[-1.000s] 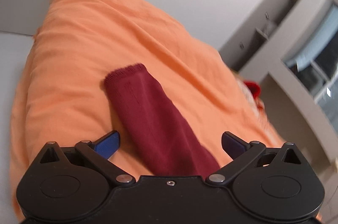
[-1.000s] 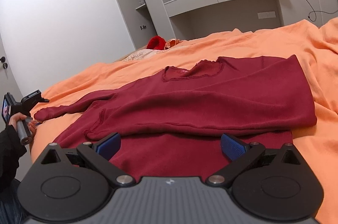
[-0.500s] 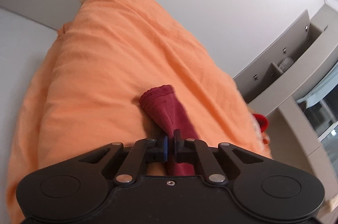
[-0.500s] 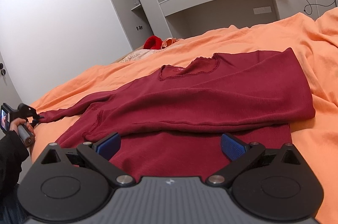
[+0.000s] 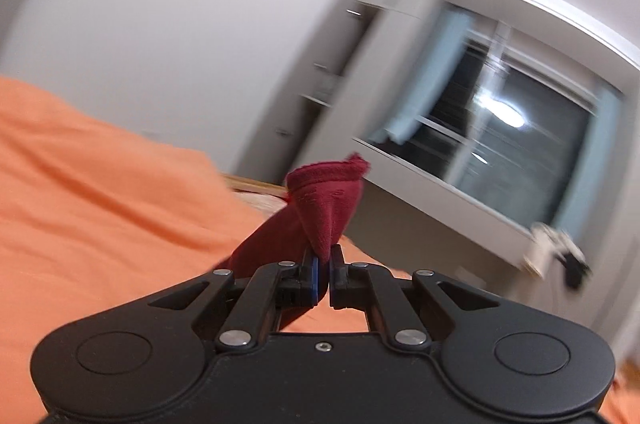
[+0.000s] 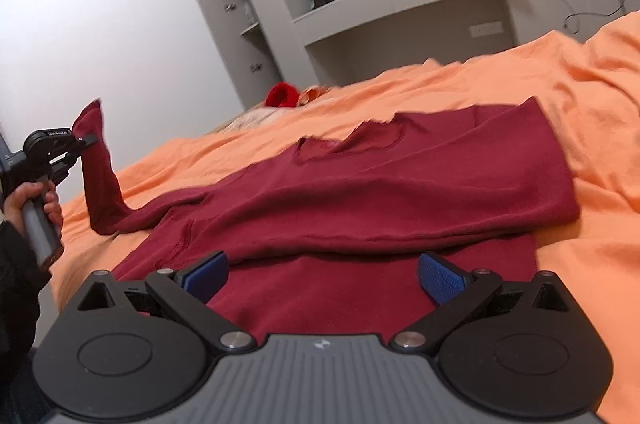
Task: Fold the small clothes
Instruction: 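Lift the cuff with the left gripper, lay sleeve across shirt body, open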
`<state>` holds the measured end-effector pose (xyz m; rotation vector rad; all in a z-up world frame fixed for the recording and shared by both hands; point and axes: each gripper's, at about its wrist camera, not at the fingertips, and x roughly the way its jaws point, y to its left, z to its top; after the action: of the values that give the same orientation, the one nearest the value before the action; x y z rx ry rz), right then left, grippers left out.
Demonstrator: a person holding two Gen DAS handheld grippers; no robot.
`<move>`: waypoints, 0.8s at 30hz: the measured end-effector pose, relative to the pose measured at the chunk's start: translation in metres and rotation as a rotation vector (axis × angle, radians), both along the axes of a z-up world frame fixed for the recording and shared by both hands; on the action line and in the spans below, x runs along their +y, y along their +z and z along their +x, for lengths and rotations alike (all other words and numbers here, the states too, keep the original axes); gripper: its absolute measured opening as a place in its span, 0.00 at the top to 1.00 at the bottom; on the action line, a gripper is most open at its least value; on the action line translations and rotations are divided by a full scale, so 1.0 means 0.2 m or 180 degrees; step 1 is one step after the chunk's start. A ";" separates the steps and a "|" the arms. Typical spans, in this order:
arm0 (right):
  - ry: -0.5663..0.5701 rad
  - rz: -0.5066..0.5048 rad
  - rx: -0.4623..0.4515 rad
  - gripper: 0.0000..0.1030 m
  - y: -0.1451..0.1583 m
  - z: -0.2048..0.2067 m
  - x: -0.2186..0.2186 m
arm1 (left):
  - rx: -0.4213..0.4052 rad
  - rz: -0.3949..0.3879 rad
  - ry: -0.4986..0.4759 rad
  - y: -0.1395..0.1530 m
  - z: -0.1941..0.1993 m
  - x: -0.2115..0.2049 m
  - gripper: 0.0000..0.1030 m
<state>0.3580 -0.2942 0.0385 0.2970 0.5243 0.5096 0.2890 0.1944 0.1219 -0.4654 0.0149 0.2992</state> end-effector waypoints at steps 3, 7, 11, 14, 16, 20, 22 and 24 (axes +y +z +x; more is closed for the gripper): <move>-0.0173 0.0078 -0.0062 0.00 0.03 -0.01 -0.04 | -0.0002 0.0250 -0.0285 0.02 0.03 -0.23 0.96; -0.0394 0.0210 -0.0140 0.00 0.07 -0.02 -0.10 | -0.0022 0.0457 -0.0676 0.02 0.05 -0.50 0.96; -0.0587 0.0295 -0.0176 0.00 0.10 -0.03 -0.17 | 0.0157 0.0708 -0.1092 -0.08 0.06 -0.84 0.96; -0.0733 0.0327 -0.0163 0.00 0.10 -0.03 -0.20 | 0.0341 0.0910 -0.1399 -0.22 0.05 -1.03 0.96; -0.0803 0.0357 -0.0150 0.00 0.10 -0.03 -0.23 | 0.0448 0.1113 -0.1598 -0.32 0.03 -1.15 0.96; -0.0901 0.0375 -0.0164 0.00 0.10 -0.03 -0.26 | 0.0573 0.1560 -0.1877 -0.48 -0.05 -1.35 0.96; -0.0937 0.0380 -0.0168 0.00 0.09 -0.04 -0.28 | 0.0610 0.1674 -0.1988 -0.53 -0.07 -1.41 0.96; -0.0955 0.0390 -0.0151 0.00 0.09 -0.04 -0.29 | 0.0633 0.1737 -0.2046 -0.56 -0.09 -1.44 0.95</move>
<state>0.3509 -0.3529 0.0563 0.4714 0.3941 0.2569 0.2705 -0.0929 0.0105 0.1256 0.2657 -0.2848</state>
